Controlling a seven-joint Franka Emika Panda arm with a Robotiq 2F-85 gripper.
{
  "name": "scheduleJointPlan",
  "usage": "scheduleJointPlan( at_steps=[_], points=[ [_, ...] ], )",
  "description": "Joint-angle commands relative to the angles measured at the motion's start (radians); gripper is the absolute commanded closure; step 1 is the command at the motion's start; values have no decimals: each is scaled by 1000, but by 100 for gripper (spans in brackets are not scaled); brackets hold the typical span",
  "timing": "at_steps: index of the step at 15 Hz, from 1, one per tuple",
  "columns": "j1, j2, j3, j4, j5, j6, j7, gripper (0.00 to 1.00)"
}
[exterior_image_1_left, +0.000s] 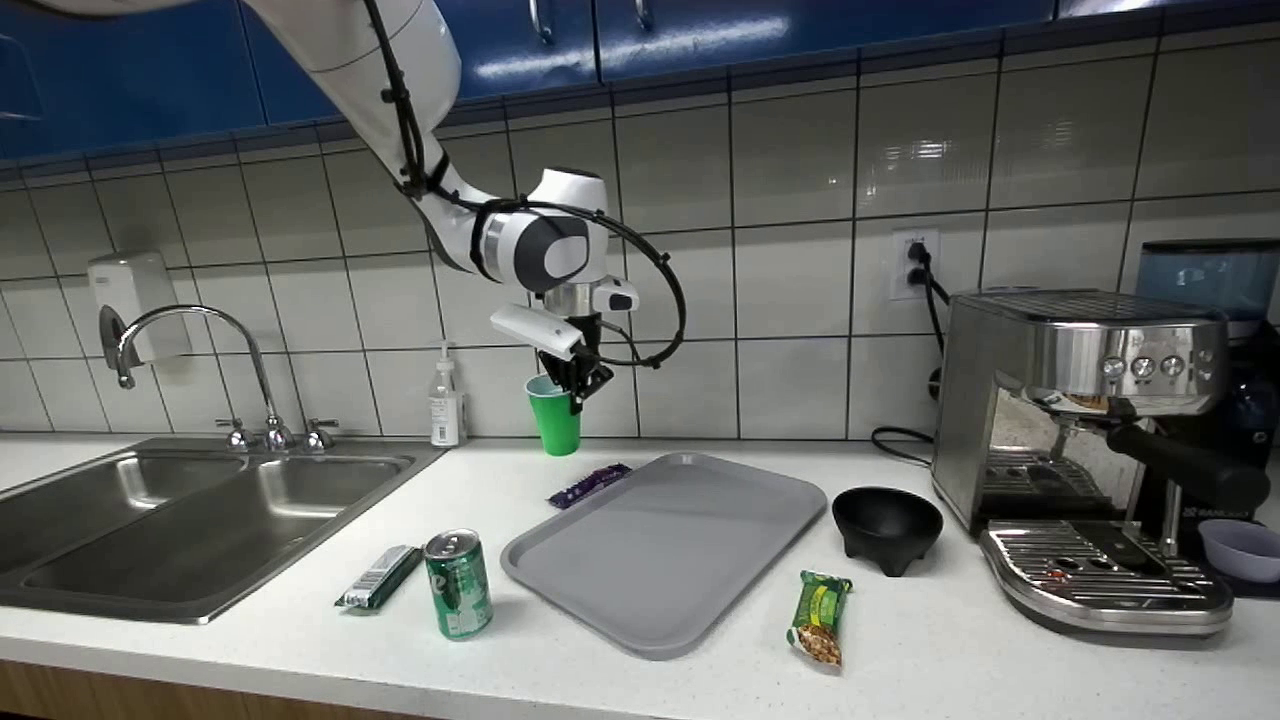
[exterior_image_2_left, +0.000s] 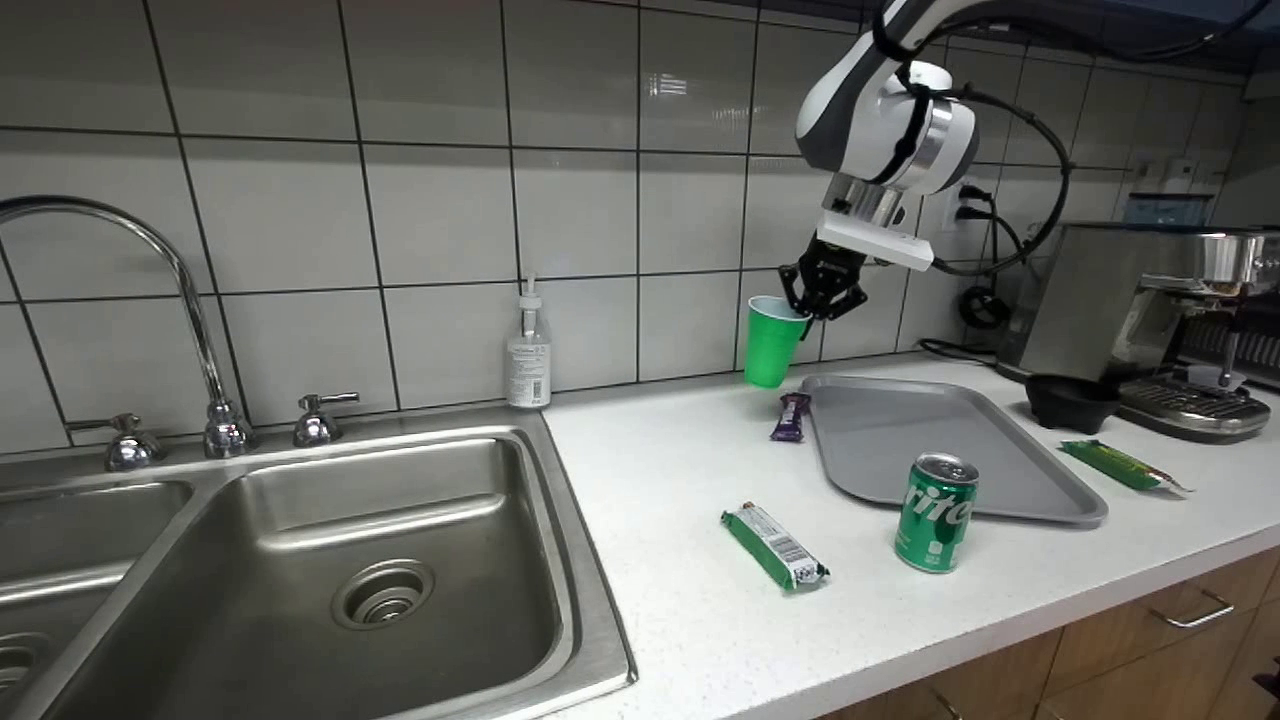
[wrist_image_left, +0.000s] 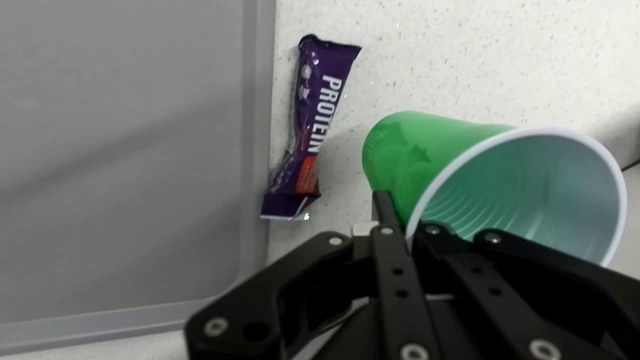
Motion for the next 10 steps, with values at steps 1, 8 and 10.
scheduleJointPlan(
  at_steps=[1, 8, 10],
  points=[
    [-17, -16, -29, 14, -28, 19, 15, 99],
    [-32, 22, -106, 76, -75, -14, 66, 99],
    [-36, 37, -122, 96, -89, -32, 84, 99]
  ],
)
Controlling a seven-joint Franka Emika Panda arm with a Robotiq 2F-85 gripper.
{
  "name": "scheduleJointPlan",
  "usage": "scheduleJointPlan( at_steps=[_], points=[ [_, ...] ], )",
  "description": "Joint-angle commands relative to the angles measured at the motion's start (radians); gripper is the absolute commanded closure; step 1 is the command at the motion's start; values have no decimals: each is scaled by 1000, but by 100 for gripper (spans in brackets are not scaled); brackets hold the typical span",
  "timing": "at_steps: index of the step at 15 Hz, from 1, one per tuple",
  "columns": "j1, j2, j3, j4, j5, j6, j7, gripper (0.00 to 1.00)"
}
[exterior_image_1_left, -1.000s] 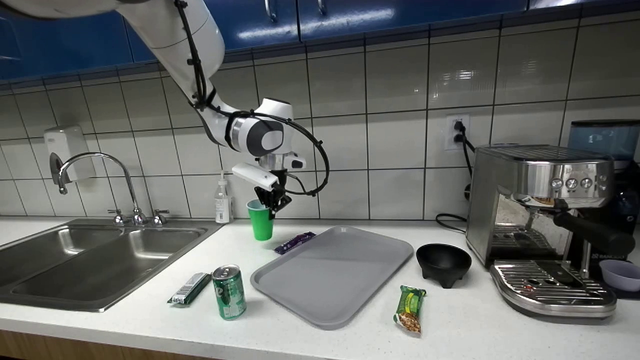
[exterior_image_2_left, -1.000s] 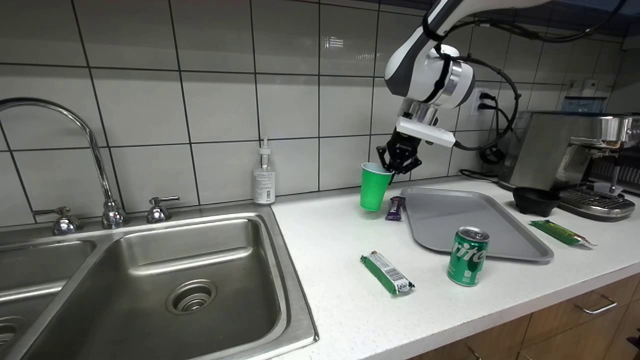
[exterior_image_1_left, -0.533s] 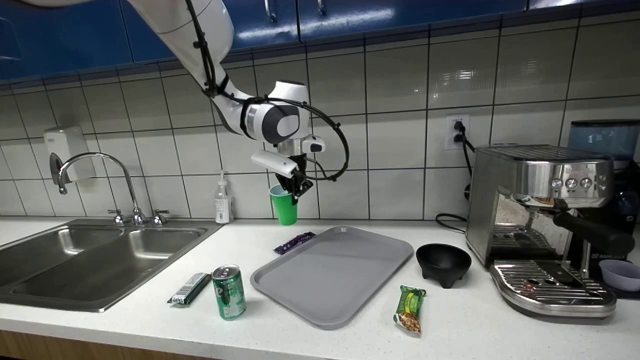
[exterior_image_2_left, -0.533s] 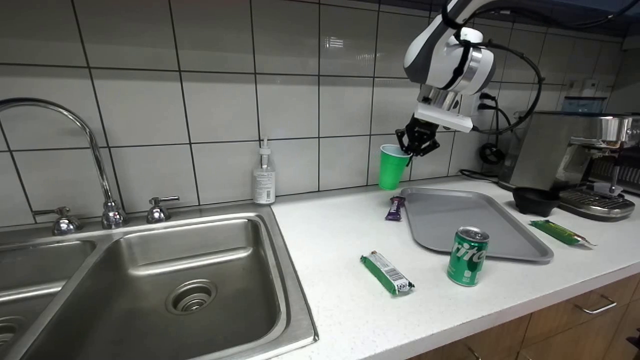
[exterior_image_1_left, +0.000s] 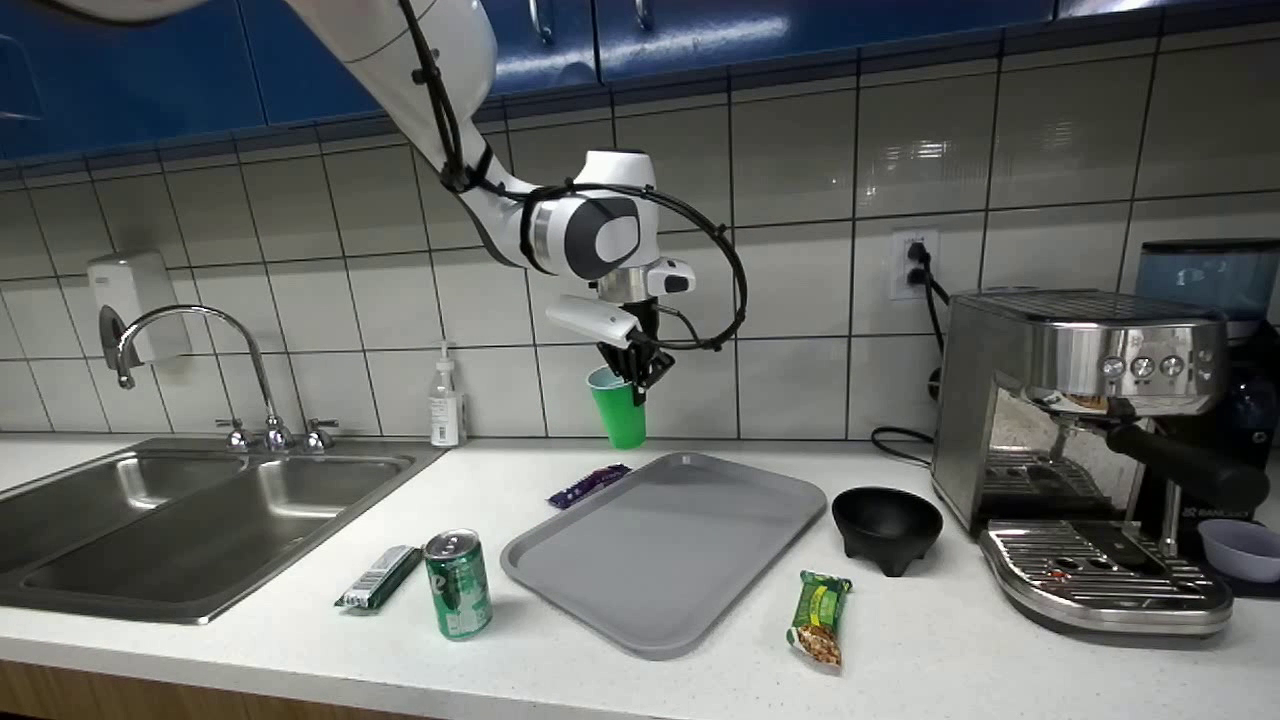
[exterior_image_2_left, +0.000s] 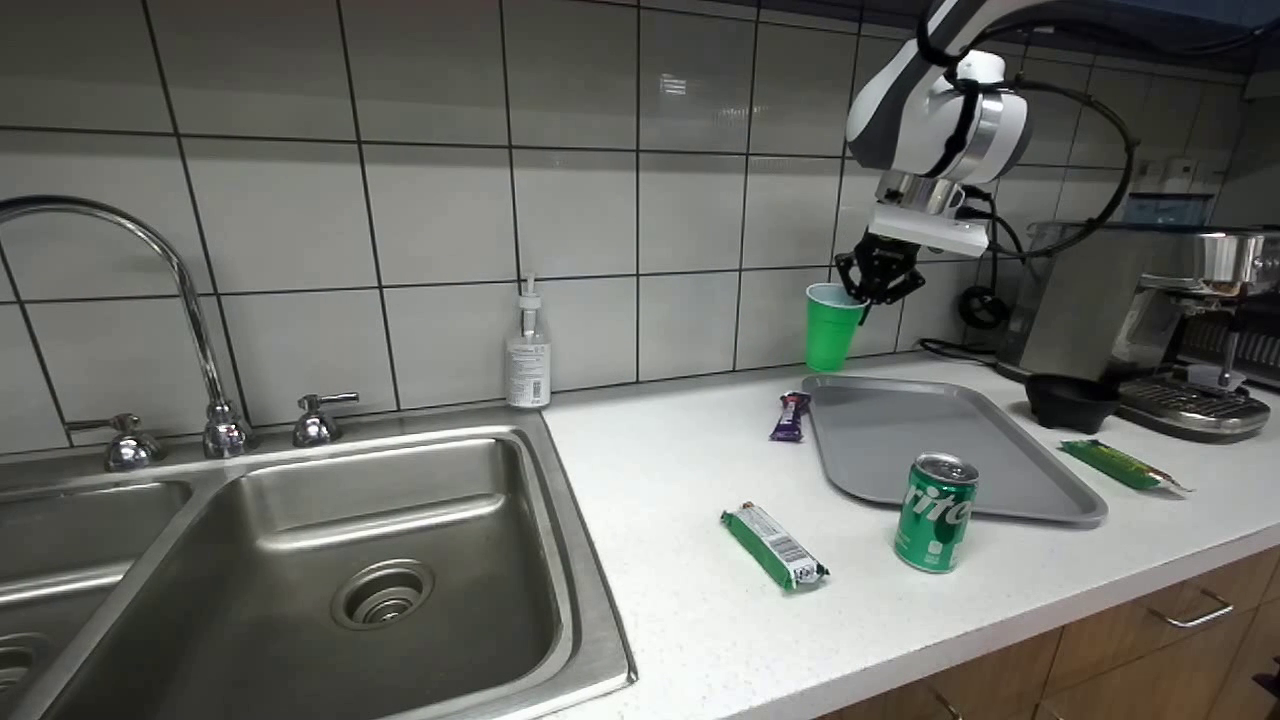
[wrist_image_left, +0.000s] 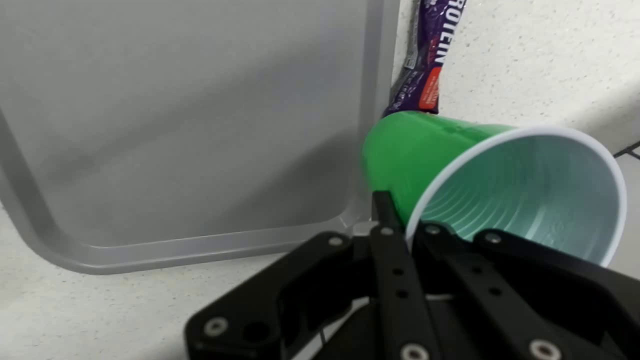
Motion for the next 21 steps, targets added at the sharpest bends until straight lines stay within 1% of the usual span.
scheduleJointPlan(
  at_steps=[1, 10, 21],
  points=[
    [-15, 38, -19, 68, -46, -51, 62, 99],
    [-46, 122, -32, 160, -40, -133, 107, 99],
    [-42, 197, -41, 234, -50, -200, 154, 99]
  ],
)
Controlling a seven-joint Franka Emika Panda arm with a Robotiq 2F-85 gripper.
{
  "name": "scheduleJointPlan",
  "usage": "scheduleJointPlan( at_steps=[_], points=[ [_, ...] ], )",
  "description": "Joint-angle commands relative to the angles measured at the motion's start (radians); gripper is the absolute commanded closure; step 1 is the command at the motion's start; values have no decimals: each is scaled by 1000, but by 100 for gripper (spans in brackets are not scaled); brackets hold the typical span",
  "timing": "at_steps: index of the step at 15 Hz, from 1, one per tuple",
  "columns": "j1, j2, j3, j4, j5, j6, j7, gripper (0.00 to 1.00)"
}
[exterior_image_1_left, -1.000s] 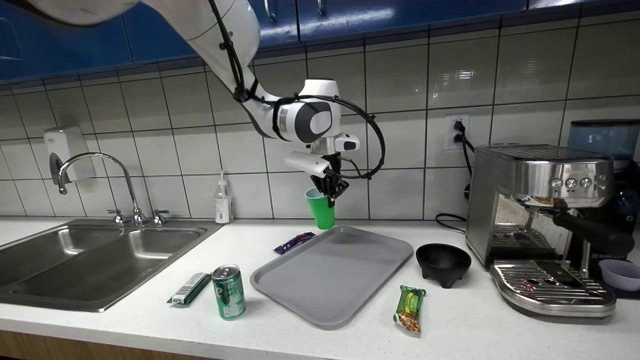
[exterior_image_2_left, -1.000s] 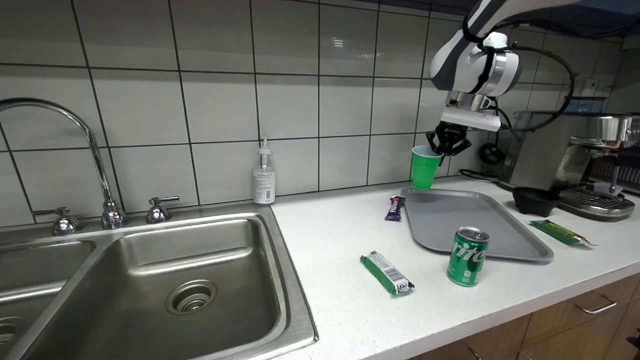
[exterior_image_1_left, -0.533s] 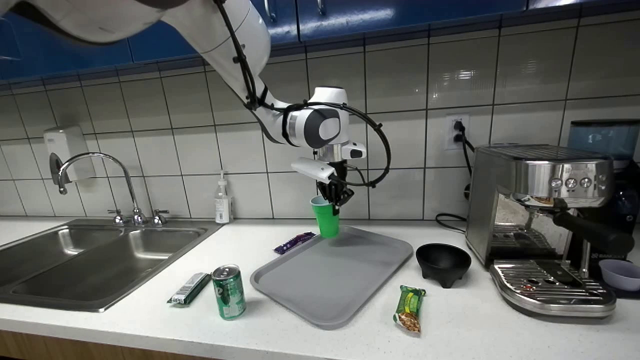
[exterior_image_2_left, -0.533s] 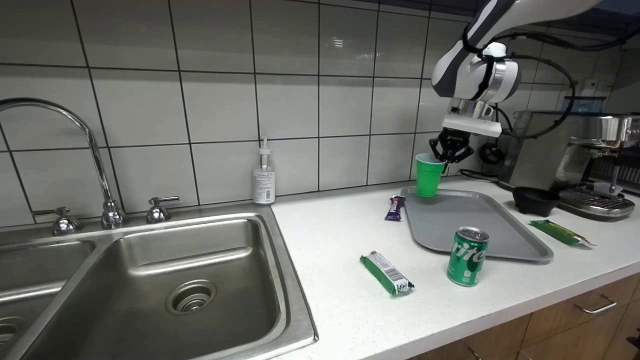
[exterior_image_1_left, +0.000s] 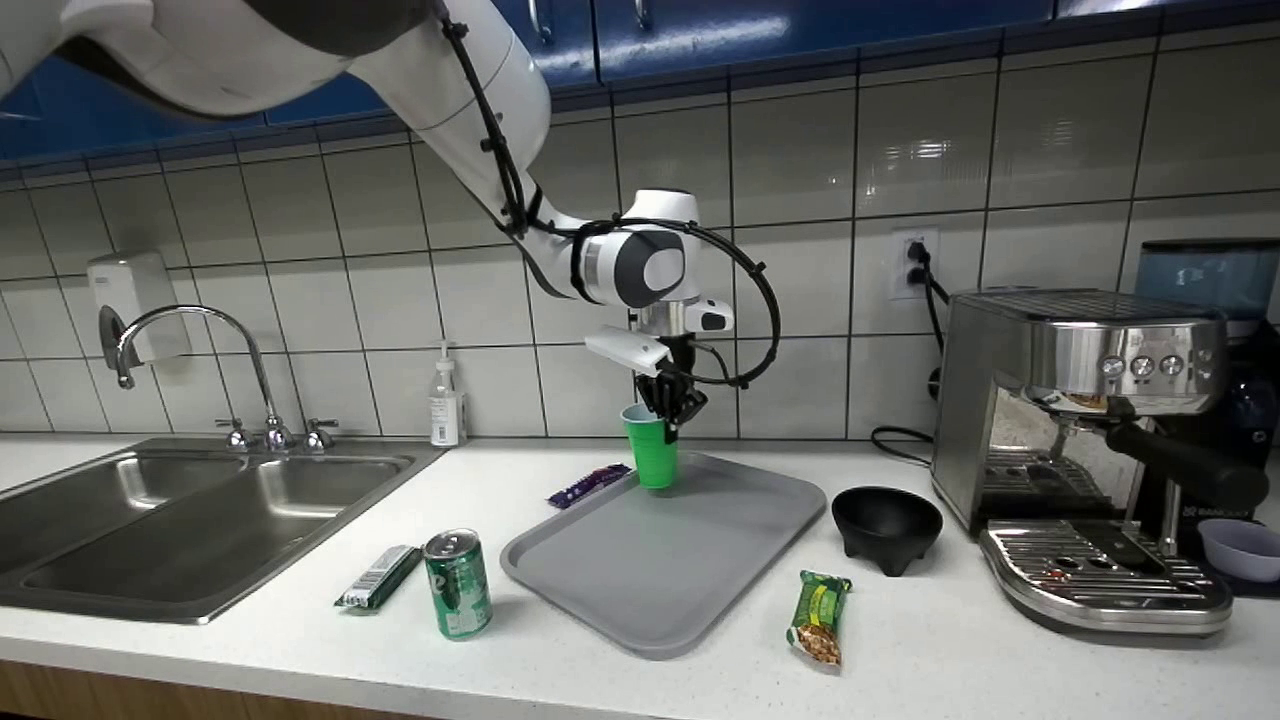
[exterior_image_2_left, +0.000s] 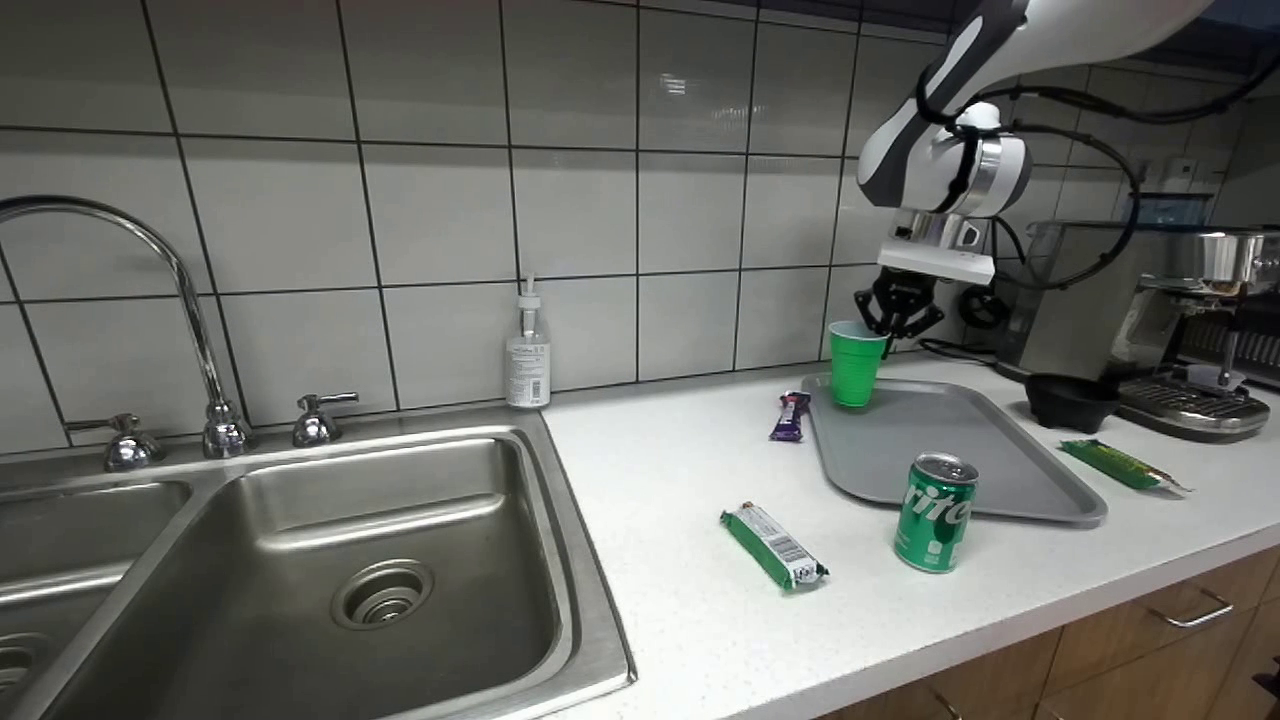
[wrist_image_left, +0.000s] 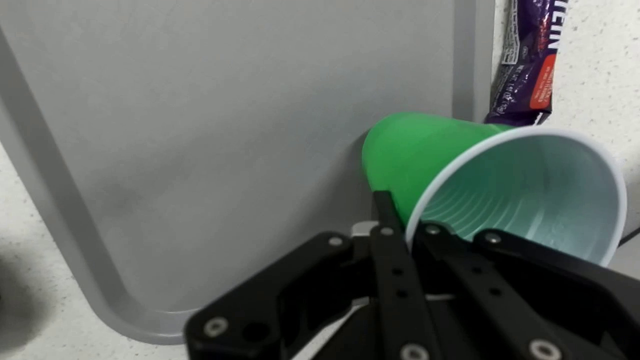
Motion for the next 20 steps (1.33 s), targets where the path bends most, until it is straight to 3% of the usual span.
scheduleJointPlan(
  at_steps=[1, 10, 11, 13, 20],
  points=[
    [-7, 32, 0, 60, -30, -57, 43, 99],
    [-10, 34, -3, 69, -30, -81, 43, 99],
    [-9, 34, -5, 70, -32, -85, 45, 73],
    [-8, 34, -8, 72, -34, -89, 45, 66],
    [-3, 26, -14, 70, -52, -98, 41, 12]
  ],
)
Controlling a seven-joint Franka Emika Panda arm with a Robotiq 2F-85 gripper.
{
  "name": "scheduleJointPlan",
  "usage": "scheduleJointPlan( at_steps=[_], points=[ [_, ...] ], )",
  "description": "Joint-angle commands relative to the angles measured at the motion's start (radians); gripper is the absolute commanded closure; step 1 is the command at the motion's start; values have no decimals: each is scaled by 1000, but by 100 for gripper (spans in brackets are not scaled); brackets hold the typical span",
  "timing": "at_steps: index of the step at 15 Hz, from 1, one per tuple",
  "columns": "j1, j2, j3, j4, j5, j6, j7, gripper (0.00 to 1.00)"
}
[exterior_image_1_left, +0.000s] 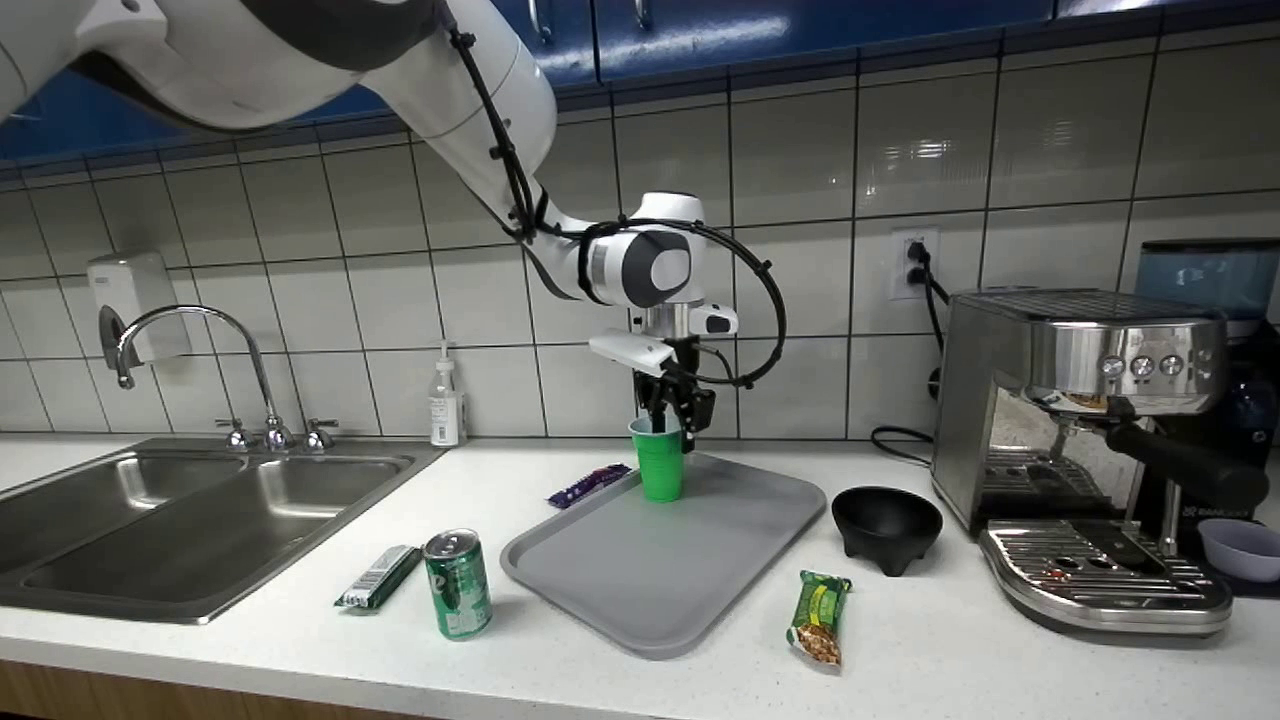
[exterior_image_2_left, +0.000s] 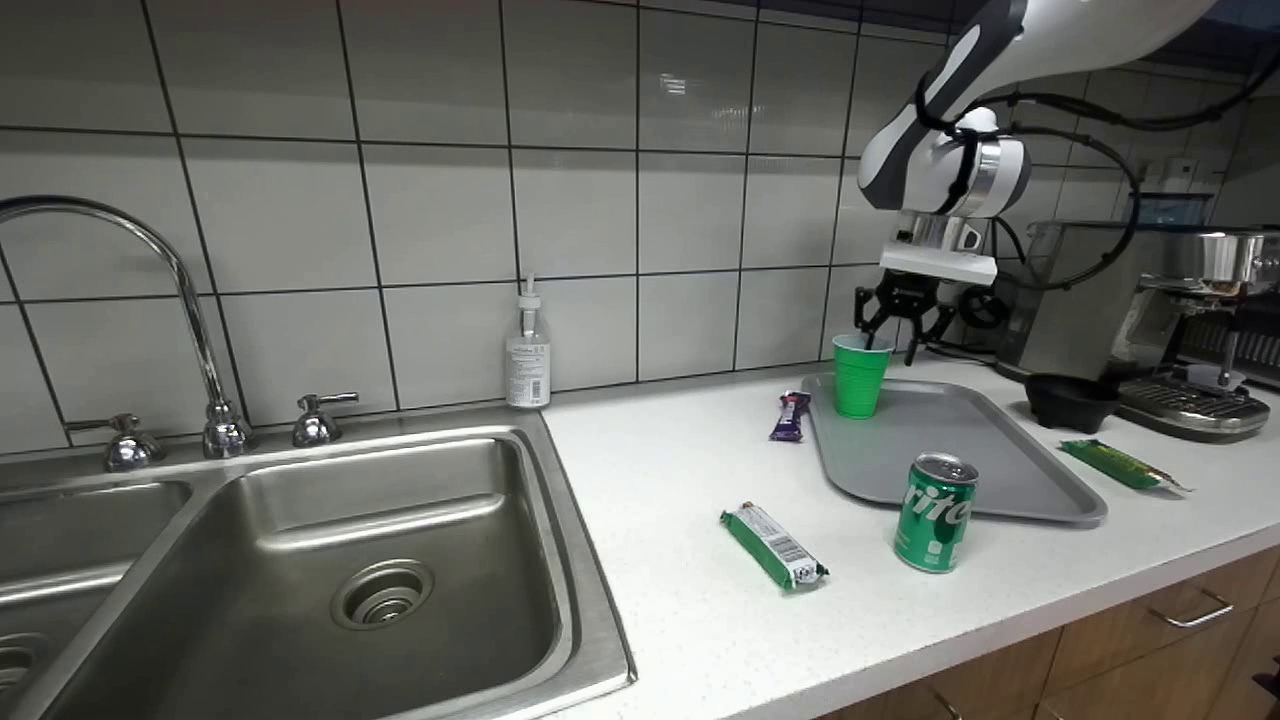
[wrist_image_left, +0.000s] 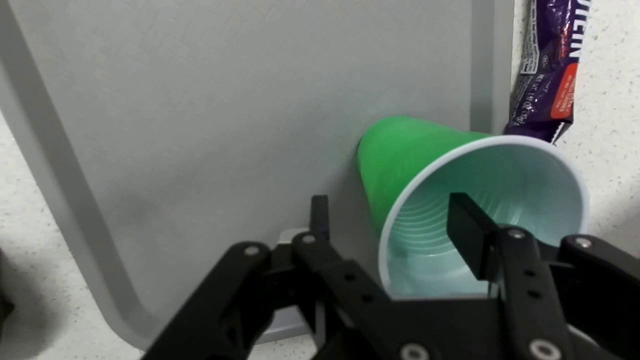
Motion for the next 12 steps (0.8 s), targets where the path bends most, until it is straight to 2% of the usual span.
scheduleJointPlan(
  at_steps=[1, 2, 12],
  points=[
    [-2, -2, -3, 27, -44, -38, 31, 5],
    [-2, -5, -3, 25, -50, -39, 28, 0],
    [0, -95, 5, -34, -64, 2, 0, 0]
  ],
)
